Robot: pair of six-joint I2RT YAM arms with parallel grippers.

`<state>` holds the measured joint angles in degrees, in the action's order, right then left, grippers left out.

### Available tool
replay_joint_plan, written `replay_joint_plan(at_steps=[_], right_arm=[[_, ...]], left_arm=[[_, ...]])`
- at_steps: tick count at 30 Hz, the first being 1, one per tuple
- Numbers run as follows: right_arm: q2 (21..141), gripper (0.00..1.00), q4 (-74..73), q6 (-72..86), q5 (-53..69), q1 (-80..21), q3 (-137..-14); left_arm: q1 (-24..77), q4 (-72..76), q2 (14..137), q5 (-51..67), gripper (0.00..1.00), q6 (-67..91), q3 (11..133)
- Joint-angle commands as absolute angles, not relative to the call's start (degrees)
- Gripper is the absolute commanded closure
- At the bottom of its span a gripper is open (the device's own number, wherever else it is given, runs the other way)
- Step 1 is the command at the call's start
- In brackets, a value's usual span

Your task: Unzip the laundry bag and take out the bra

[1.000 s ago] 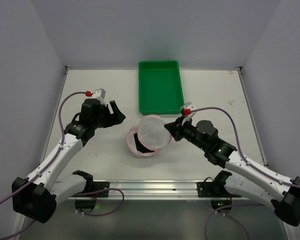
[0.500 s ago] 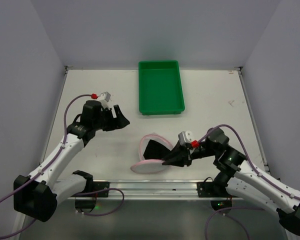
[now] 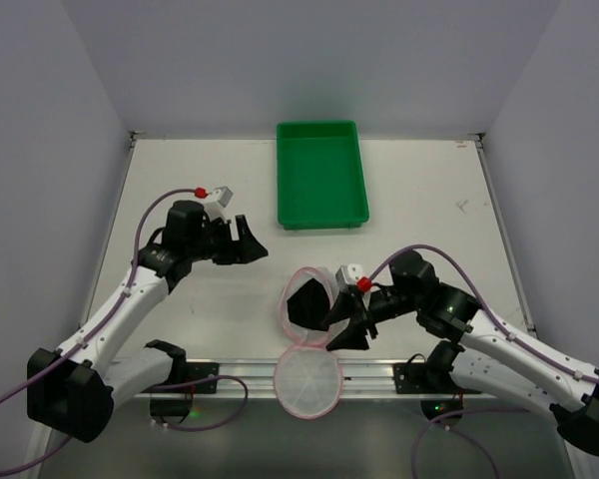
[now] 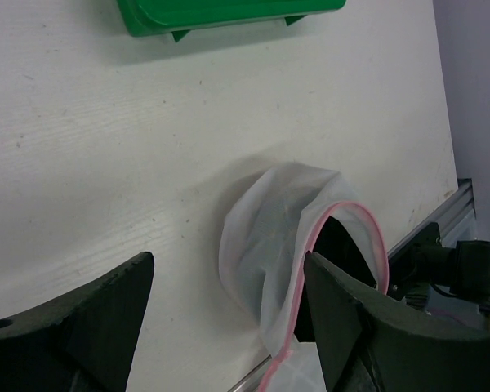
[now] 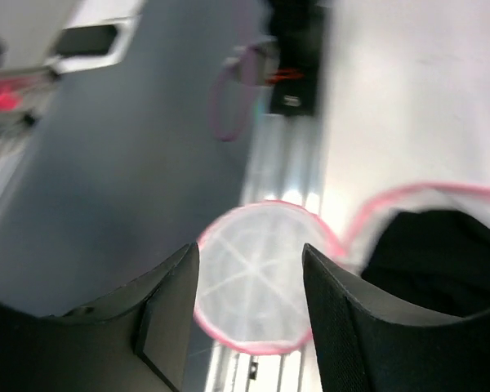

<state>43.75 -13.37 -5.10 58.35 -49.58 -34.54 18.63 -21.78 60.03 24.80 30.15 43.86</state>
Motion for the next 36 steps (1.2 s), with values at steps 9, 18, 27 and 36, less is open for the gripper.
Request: replay_joint_plan(at_steps=[9,18,27,36], right_arm=[[49.8,0.51,-9.0,18.8,10.8,-53.8,-38.1],[64.0,0.46,-10.4,14.4,-3.9,-65.3,-45.9],[75.9,0.41,-14.1,12.1,-11.6,-69.5,-50.8],[80.2,0.36,-17.4,10.9,-13.2,-70.0,-51.3]], left_arm=[[30.0,-15.0,62.5,21.8,0.25,31.9,40.6],[30.6,-12.1,61.1,20.9,0.31,34.4,36.6],[30.6,-11.4,60.9,21.6,0.31,34.5,35.1],[30.7,-10.6,61.4,23.3,0.31,34.5,35.4]])
